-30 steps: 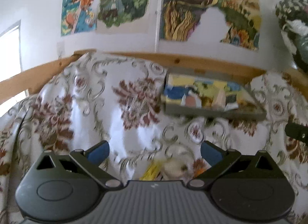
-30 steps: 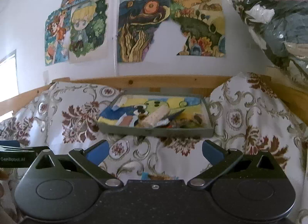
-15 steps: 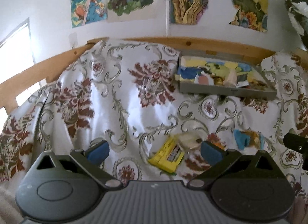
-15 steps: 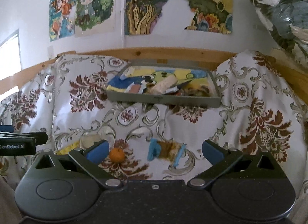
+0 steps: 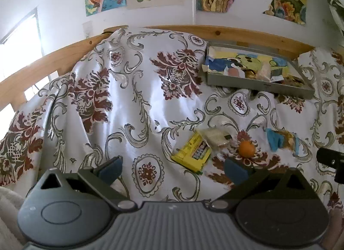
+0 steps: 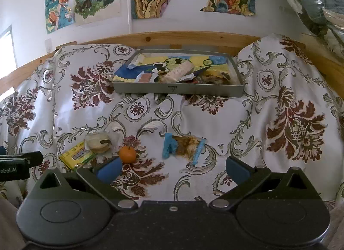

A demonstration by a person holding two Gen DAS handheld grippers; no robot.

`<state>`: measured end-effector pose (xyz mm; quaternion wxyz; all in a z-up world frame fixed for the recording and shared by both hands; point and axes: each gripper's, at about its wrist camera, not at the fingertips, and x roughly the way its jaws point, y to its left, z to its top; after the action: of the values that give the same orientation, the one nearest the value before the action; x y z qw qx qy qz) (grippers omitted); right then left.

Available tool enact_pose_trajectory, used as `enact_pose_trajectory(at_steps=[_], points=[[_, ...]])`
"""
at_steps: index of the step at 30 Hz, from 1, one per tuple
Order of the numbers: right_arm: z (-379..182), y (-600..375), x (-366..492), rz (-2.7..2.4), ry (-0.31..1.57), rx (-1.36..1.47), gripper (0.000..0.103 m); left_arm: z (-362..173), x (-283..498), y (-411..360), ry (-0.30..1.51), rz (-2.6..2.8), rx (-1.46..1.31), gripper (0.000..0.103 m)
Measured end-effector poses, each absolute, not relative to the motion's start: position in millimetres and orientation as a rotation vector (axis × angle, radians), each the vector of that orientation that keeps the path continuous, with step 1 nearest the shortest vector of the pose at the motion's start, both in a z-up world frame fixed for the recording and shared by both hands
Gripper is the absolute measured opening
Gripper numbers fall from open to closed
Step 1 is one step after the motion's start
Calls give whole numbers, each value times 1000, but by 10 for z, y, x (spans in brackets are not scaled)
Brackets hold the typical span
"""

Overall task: Organize snacks
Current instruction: 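Move both open tools back over the remaining snacks on the bedspread, then lower the right tool toward the blue-and-brown snack bar while the left tool approaches the orange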

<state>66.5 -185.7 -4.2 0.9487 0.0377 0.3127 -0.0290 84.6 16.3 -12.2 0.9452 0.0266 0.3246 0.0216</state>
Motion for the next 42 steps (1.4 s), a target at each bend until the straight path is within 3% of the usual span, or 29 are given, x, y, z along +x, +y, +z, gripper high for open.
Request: enact_pose_trajectory(at_steps=[14, 42], points=[[-99, -1835, 857, -55, 724, 56, 102, -225, 1064, 11, 759, -25, 111, 103], [-121, -2088, 1696, 58, 775, -127, 102, -561, 1735, -250, 877, -216, -29, 103]])
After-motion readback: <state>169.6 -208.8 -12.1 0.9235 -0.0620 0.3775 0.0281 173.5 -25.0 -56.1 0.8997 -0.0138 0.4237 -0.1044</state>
